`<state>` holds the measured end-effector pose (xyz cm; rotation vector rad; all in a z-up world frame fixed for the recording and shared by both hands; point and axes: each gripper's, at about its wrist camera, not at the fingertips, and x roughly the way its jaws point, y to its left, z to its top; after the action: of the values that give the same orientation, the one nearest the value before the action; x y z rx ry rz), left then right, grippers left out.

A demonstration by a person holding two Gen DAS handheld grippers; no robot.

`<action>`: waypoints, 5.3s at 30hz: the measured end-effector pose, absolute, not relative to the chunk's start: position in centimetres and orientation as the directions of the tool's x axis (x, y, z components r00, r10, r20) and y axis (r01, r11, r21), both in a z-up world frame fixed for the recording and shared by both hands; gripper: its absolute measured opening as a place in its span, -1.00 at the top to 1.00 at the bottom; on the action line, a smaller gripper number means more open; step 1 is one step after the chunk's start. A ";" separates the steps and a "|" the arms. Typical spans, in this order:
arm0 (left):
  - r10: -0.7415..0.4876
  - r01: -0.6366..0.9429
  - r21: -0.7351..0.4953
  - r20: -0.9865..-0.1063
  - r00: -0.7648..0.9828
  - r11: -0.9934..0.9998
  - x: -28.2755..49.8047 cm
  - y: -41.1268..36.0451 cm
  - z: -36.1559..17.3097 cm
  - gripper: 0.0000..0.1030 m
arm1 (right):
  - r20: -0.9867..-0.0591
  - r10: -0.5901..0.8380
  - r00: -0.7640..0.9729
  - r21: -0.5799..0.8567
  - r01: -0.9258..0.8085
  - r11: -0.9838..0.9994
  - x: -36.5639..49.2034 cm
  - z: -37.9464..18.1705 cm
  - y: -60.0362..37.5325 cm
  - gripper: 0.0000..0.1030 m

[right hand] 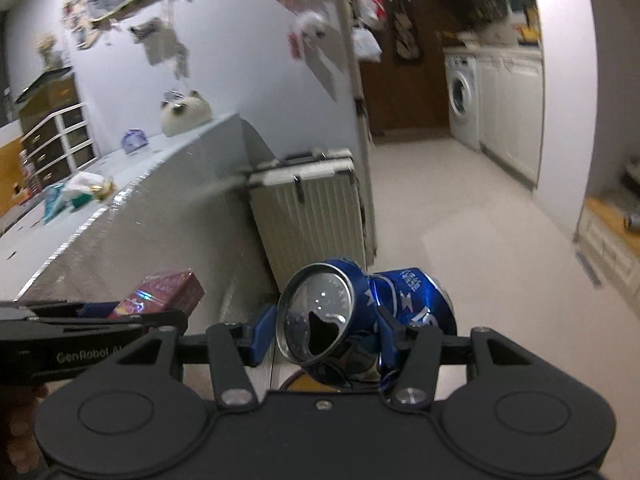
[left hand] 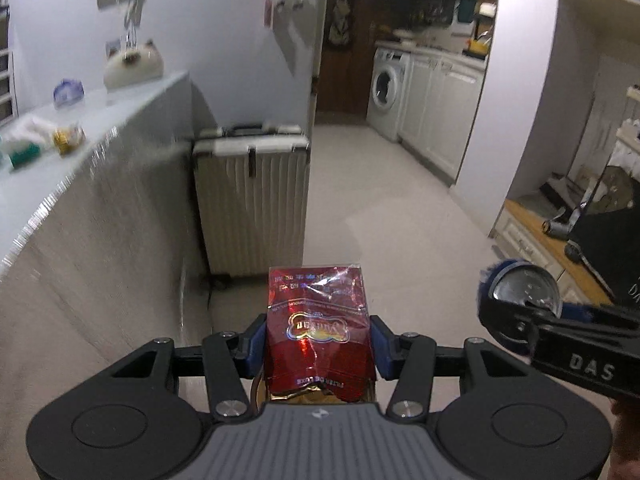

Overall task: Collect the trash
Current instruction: 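Lift the red packet with the left tool while the right tool carries the can toward the bin, then open both tools over the bin, dropping the red packet and the can, then raise both open tools up from the bin, then move both open tools back over the table toward the remaining trash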

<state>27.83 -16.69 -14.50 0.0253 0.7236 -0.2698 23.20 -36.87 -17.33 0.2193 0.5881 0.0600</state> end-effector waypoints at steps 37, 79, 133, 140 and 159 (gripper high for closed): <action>-0.125 0.052 -0.115 -0.944 0.304 0.992 46.3 -14.7 -45.3 -0.01 | -0.757 0.441 0.482 0.633 0.374 0.678 42.2 -50.0 -35.4 -0.11; -0.049 0.097 -0.024 -0.962 0.267 0.995 46.6 -14.8 -48.0 -0.63 | -0.892 0.286 0.350 0.414 0.382 0.826 42.0 -50.5 -37.2 -0.56; -0.065 0.097 -0.019 -0.867 0.494 0.995 32.1 -12.5 -27.8 -1.00 | -0.840 -0.055 0.540 0.118 0.279 0.953 27.1 -32.1 -37.0 -1.00; -0.079 0.104 -0.024 -0.818 0.570 0.994 28.6 -12.3 -22.2 -1.00 | -0.771 -0.094 0.629 0.104 0.270 0.957 24.0 -25.9 -36.9 -1.00; -0.078 0.101 0.004 -0.600 0.796 0.995 20.5 -9.0 -6.2 -1.00 | -0.550 -0.101 0.829 0.099 0.185 0.978 18.3 -11.3 -33.6 -1.00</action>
<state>20.55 -9.05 -6.19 0.0362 0.6426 -0.0961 18.32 -33.63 -11.26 0.1507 0.5742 -0.1522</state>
